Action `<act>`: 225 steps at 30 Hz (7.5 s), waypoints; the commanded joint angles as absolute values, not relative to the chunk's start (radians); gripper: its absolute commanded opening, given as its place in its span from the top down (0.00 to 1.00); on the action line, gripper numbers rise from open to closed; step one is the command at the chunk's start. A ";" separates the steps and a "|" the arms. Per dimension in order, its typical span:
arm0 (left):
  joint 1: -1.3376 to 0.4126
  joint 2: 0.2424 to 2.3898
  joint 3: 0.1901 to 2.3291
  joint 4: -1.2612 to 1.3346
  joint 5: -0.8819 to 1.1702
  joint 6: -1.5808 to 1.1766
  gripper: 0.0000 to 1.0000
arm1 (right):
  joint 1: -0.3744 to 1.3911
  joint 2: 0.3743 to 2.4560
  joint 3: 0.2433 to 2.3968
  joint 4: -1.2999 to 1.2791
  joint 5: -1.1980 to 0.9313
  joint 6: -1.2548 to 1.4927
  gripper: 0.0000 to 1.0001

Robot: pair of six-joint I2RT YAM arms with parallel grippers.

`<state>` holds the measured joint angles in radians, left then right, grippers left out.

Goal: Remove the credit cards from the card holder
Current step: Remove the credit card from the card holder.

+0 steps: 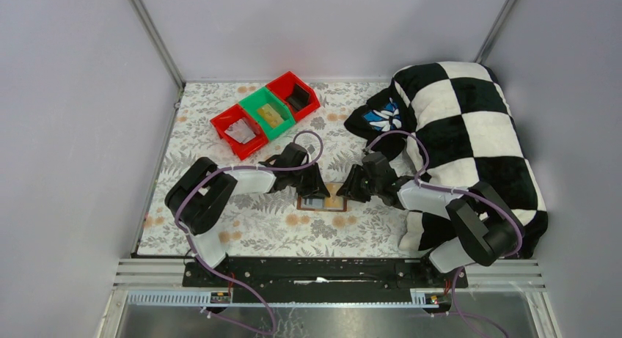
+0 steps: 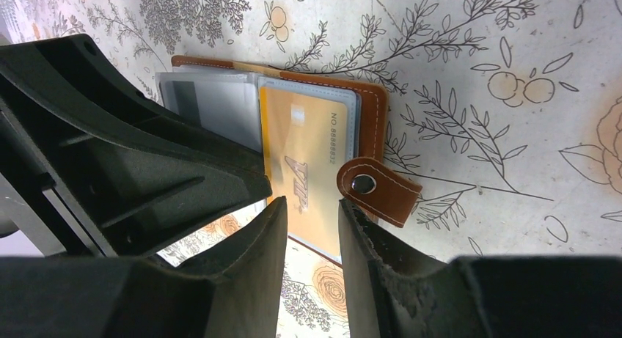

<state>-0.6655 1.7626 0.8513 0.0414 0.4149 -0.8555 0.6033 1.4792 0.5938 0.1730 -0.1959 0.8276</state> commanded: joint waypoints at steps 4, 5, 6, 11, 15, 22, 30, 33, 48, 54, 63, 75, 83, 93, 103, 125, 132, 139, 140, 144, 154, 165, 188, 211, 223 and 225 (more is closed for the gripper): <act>-0.662 1.789 0.858 0.002 0.385 -0.821 0.67 | 0.609 1.514 0.609 0.224 -0.213 0.830 0.61; -0.661 1.790 0.858 0.002 0.385 -0.821 0.67 | 0.610 1.519 0.609 0.225 -0.214 0.831 0.61; -0.661 1.791 0.858 0.002 0.385 -0.821 0.67 | 0.609 1.524 0.609 0.226 -0.215 0.831 0.61; -0.660 1.794 0.858 0.002 0.387 -0.819 0.67 | 0.610 1.538 0.602 0.240 -0.220 0.834 0.61; -0.658 1.795 0.855 0.004 0.388 -0.819 0.67 | 0.610 1.552 0.602 0.255 -0.235 0.836 0.62; -0.655 1.790 0.847 0.008 0.384 -0.821 0.73 | 0.609 1.580 0.593 0.283 -0.255 0.856 0.62; -0.645 1.770 0.818 0.055 0.405 -0.839 0.89 | 0.610 1.598 0.581 0.295 -0.259 0.867 0.63; -0.640 1.764 0.806 0.084 0.425 -0.848 0.92 | 0.609 1.611 0.578 0.316 -0.276 0.876 0.63; -0.638 1.740 0.778 0.128 0.443 -0.852 0.71 | 0.610 1.678 0.577 0.389 -0.366 0.912 0.64; -0.625 1.715 0.727 0.208 0.481 -0.869 0.75 | 0.610 1.711 0.569 0.450 -0.410 0.951 0.64; -0.608 1.633 0.646 0.317 0.501 -0.892 0.78 | 0.609 1.746 0.572 0.475 -0.438 0.974 0.66; -0.589 1.595 0.601 0.294 0.444 -0.888 0.67 | 0.609 1.771 0.572 0.512 -0.472 0.994 0.67; -0.588 1.525 0.594 0.237 0.418 -0.868 0.74 | 0.610 1.777 0.578 0.498 -0.468 0.985 0.68; -0.583 1.525 0.572 0.219 0.396 -0.867 0.72 | 0.610 1.770 0.587 0.503 -0.482 0.975 0.68; -0.566 1.553 0.536 0.301 0.436 -0.892 0.91 | 0.609 1.783 0.587 0.528 -0.504 0.978 0.70; -0.505 1.440 0.506 0.168 0.434 -0.805 1.00 | 0.602 1.808 0.563 0.441 -0.409 0.994 0.77; -0.477 1.422 0.482 0.160 0.456 -0.796 1.00 | 0.599 1.809 0.560 0.440 -0.406 0.994 0.77; -0.456 1.372 0.483 0.110 0.462 -0.772 1.00 | 0.595 1.813 0.555 0.444 -0.408 0.991 0.78; -0.454 1.370 0.482 0.106 0.466 -0.770 1.00 | 0.595 1.813 0.553 0.446 -0.408 0.993 0.78; -0.443 1.372 0.473 0.103 0.473 -0.770 1.00 | 0.594 1.807 0.555 0.444 -0.408 0.992 0.78; -0.440 1.423 0.465 0.126 0.498 -0.770 1.00 | 0.591 1.697 0.537 0.452 -0.402 0.974 0.77; -0.442 1.445 0.480 0.136 0.518 -0.768 1.00 | 0.647 1.614 0.666 0.351 -0.378 0.896 0.57; -0.442 1.470 0.493 0.141 0.537 -0.769 1.00 | 0.729 1.778 0.909 0.069 -0.237 0.721 0.55; -0.437 1.389 0.431 0.070 0.513 -0.780 1.00 | 0.777 1.859 0.842 -0.104 0.043 0.680 1.00; -0.437 1.384 0.415 0.091 0.518 -0.799 1.00 | 0.777 1.641 0.754 0.081 -0.041 0.703 1.00; -0.437 1.390 0.416 0.102 0.527 -0.802 1.00 | 0.784 1.594 0.760 0.092 -0.045 0.699 1.00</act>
